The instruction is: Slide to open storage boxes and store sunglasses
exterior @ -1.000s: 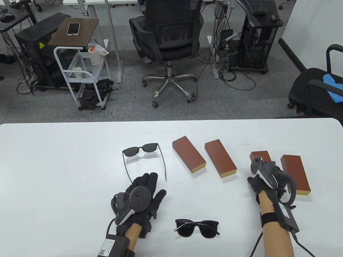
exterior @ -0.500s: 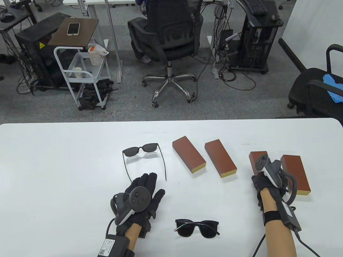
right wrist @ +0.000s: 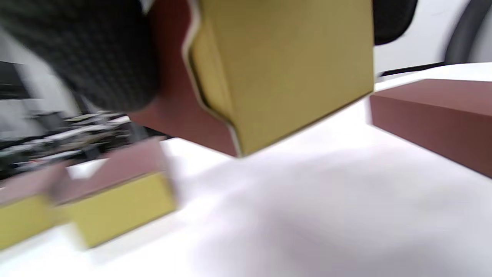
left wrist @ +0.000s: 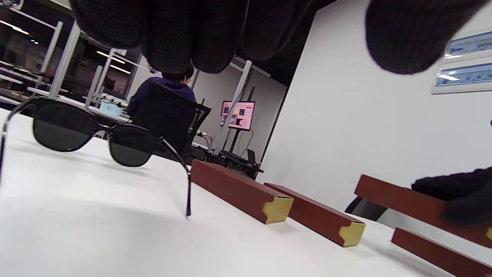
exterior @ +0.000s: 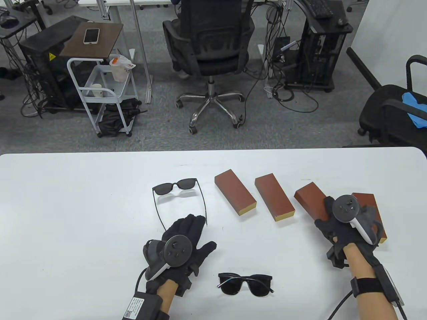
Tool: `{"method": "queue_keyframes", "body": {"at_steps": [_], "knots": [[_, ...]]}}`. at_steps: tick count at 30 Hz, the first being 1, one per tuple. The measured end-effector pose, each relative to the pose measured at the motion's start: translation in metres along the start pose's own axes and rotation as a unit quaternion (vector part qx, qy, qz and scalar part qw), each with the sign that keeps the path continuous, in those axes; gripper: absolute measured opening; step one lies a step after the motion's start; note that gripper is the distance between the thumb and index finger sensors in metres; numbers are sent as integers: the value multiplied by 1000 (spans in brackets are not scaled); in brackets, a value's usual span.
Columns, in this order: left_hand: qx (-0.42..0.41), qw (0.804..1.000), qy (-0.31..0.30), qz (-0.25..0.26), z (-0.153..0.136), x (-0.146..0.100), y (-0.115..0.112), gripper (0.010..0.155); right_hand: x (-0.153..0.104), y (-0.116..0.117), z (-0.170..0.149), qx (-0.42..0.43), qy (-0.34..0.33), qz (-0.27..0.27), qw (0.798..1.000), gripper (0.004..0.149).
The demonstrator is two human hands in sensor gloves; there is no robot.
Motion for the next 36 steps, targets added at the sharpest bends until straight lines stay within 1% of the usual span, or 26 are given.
{"method": "queue_keyframes", "body": {"at_steps": [1,2,4,6,8,11,15,20,24,28,31,34,36], "knots": [[-4,1000,-11,1,3,0,0,85,-7,-8,10,26,-33,-3,999,76],[-9,1000,-22,0,6,0,0,87,-12,-13,17,34,-60,-3,998,76],[-15,999,-40,-7,12,0,-1,88,-20,-19,32,52,-109,15,993,76],[-10,998,-53,-15,18,0,-2,90,-28,-24,48,63,-142,34,987,77],[-7,997,-70,-22,26,0,-4,94,-38,-28,68,68,-188,51,979,77],[-10,995,-92,-27,36,-2,-5,97,-48,-35,91,73,-234,54,968,76],[-21,992,-120,-31,47,-4,-4,98,-59,-39,116,95,-276,77,953,77],[-32,988,-146,-27,56,-6,-6,100,-77,-36,143,81,-329,87,937,76],[-34,986,-158,-34,59,-5,-11,102,-90,-27,157,88,-352,106,926,76],[-60,982,-173,-56,59,-4,-14,101,-99,-18,168,98,-370,116,916,76],[-86,976,-182,-87,58,-1,-19,98,-100,-11,171,99,-372,118,915,75],[-106,973,-183,-92,55,1,-18,95,-100,-4,166,108,-369,116,916,77],[-127,970,-178,-103,52,3,-17,94,-98,-2,160,126,-358,106,919,78]]}}
Point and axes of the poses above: the tracker on the back of each hand, its own z axis roughly to the thumb side, its own x axis roughly from the wrist to the fingertips, y = z × x, the point moved 3 cm from there along x, roughly from the wrist to the fingertips, and after that the axes turned 13 degrees about -z, right-handed, at the moved point
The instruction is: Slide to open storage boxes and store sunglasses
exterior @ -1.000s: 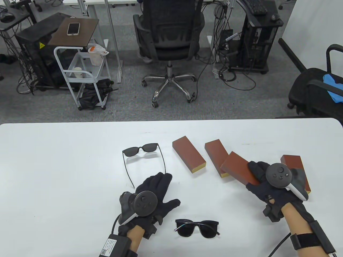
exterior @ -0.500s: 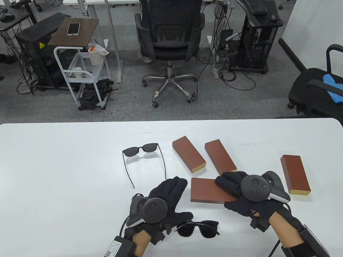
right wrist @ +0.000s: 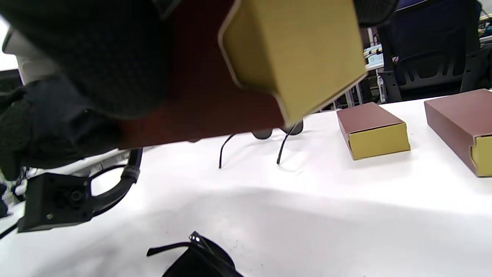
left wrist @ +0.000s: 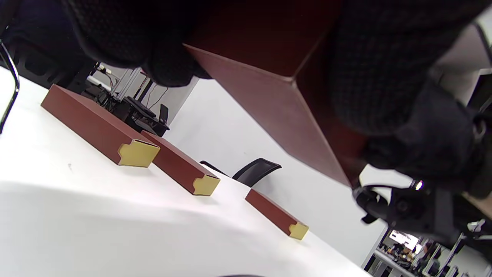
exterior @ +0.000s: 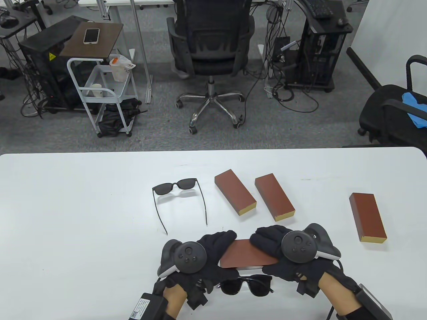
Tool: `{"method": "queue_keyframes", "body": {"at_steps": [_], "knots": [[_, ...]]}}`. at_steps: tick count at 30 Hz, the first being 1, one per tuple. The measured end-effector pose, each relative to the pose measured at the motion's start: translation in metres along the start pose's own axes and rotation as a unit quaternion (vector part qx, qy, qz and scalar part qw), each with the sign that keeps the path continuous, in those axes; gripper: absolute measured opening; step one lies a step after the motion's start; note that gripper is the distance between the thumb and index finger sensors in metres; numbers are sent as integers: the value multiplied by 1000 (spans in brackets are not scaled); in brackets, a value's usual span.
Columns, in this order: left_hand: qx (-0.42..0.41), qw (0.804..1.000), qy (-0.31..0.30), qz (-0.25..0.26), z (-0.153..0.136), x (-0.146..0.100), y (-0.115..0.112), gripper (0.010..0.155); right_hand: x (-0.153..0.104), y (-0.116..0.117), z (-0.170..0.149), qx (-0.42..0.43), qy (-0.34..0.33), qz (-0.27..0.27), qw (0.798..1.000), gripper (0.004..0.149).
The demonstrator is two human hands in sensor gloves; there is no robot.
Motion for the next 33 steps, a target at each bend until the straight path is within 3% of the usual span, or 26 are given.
{"method": "queue_keyframes", "body": {"at_steps": [4,8,13,23,33], "knots": [[-11,1000,12,-7,-9,-2,2,94,-14,3,-27,36,32,-50,998,87],[-26,1000,11,-12,-13,-2,2,93,-25,7,-46,66,61,-44,995,90],[-40,999,6,-15,-13,-1,-1,93,-28,15,-51,162,78,-37,983,88],[-24,999,27,-31,-21,-3,-2,93,-27,20,-56,136,90,-24,986,89],[-29,996,76,-39,-44,-10,2,92,-41,3,-97,128,147,-43,980,84]]}}
Point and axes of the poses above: the tracker on the back of each hand, its own z axis roughly to the thumb side, its own x axis roughly from the wrist to the fingertips, y = z × x, the point moved 3 cm from there along x, roughly from the wrist to the fingertips, and after that the axes turned 13 degrees about -z, right-handed, at the moved point
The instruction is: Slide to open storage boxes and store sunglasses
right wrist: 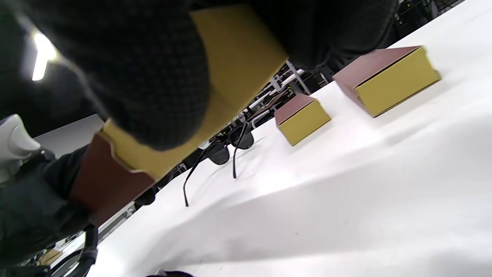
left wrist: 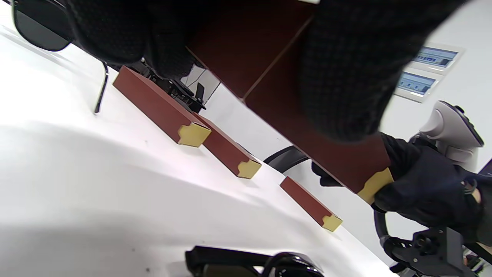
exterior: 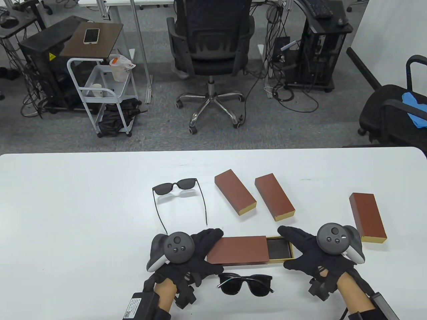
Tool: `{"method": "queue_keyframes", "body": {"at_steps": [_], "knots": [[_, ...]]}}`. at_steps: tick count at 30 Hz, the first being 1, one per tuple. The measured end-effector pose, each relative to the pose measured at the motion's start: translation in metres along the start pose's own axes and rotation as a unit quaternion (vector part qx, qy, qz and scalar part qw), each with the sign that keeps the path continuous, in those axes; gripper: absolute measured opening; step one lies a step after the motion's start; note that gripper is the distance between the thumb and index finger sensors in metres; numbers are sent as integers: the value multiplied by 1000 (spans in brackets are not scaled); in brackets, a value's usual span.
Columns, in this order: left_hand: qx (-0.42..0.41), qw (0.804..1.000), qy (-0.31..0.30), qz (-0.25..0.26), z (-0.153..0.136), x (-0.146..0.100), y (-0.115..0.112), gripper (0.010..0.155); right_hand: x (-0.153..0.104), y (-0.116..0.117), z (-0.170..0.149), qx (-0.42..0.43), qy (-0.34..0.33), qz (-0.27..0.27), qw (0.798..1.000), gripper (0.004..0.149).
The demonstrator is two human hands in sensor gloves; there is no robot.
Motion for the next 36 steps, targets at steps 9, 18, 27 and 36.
{"method": "queue_keyframes", "body": {"at_steps": [9,18,27,36], "knots": [[-46,999,18,-1,-16,-2,1,93,-1,-12,-16,32,27,-12,999,82],[-255,964,9,78,-31,-10,4,90,-1,-19,-11,84,17,-42,995,82],[-515,857,9,19,-47,-3,-24,95,-1,-16,-2,100,4,-63,993,82],[-569,821,45,-14,-57,-5,-37,88,-1,-10,0,106,2,-70,992,82]]}}
Point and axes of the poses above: the tracker on the back of each hand, its own z axis roughly to the thumb side, its own x axis roughly from the wrist to the fingertips, y = z × x, the point moved 3 cm from there along x, roughly from the wrist to the fingertips, and after that the axes turned 13 degrees about -z, right-handed, at the moved point
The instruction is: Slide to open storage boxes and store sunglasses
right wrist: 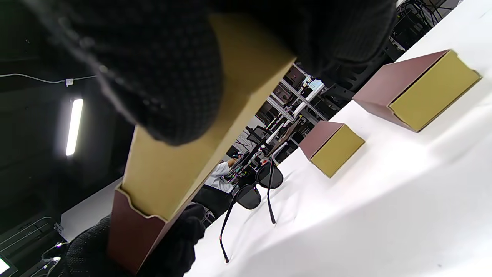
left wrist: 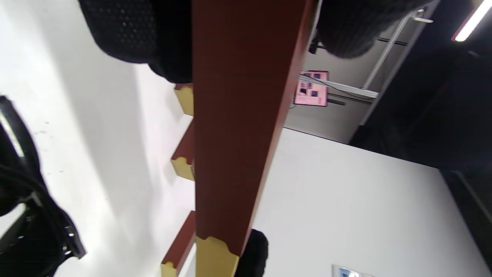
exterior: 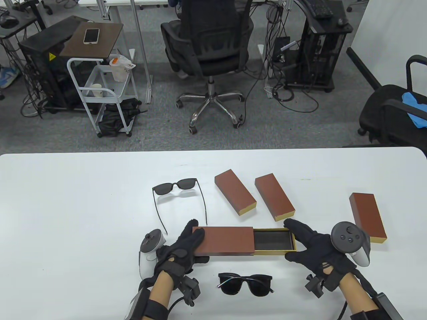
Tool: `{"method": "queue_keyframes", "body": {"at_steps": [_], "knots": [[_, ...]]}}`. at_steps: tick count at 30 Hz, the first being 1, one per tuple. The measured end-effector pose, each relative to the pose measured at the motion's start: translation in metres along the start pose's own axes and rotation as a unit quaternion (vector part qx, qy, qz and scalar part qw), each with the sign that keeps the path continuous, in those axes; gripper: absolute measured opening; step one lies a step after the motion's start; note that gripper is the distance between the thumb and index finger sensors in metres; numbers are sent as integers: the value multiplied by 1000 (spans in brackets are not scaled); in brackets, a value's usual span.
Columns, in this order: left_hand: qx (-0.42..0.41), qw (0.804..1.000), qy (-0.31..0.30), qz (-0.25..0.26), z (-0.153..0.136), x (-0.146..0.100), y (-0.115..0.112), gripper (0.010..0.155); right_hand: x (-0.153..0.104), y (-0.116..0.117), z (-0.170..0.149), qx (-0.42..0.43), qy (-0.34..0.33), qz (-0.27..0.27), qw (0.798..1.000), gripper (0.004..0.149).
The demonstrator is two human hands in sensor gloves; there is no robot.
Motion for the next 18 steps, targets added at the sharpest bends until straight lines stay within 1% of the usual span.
{"method": "queue_keyframes", "body": {"at_steps": [3,5,7,10,11,13,15,16,17,18], "knots": [[-13,1000,-2,0,-2,0,0,84,-1,3,-2,-4,0,-1,1000,82],[-15,1000,-7,9,-2,-1,1,81,-2,5,-3,-7,-2,-1,1000,82],[4,999,-16,37,2,-3,4,79,-2,8,-3,-7,-7,-5,1000,84],[14,997,-41,58,7,-6,9,77,-3,11,-1,3,-10,-13,1000,90],[12,996,-54,68,9,-7,12,76,-3,14,-1,-8,-2,-14,1000,92],[5,992,-80,95,11,-11,17,76,-5,19,-5,-53,5,-3,999,95],[-16,988,-109,106,14,-15,22,76,-8,28,-9,-123,8,20,992,93],[-23,987,-118,108,16,-17,24,76,-10,35,-11,-156,6,41,987,91],[-23,986,-120,112,17,-19,26,76,-11,38,-11,-168,3,50,984,89],[-16,985,-123,122,19,-22,29,76,-13,49,-9,-211,-13,79,974,84]]}}
Point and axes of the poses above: the tracker on the back of each hand, its own z axis roughly to the thumb side, its own x axis roughly from the wrist to the fingertips, y = z × x, the point moved 3 cm from there along x, roughly from the wrist to the fingertips, and after that the axes turned 13 degrees about -z, right-handed, at the moved point
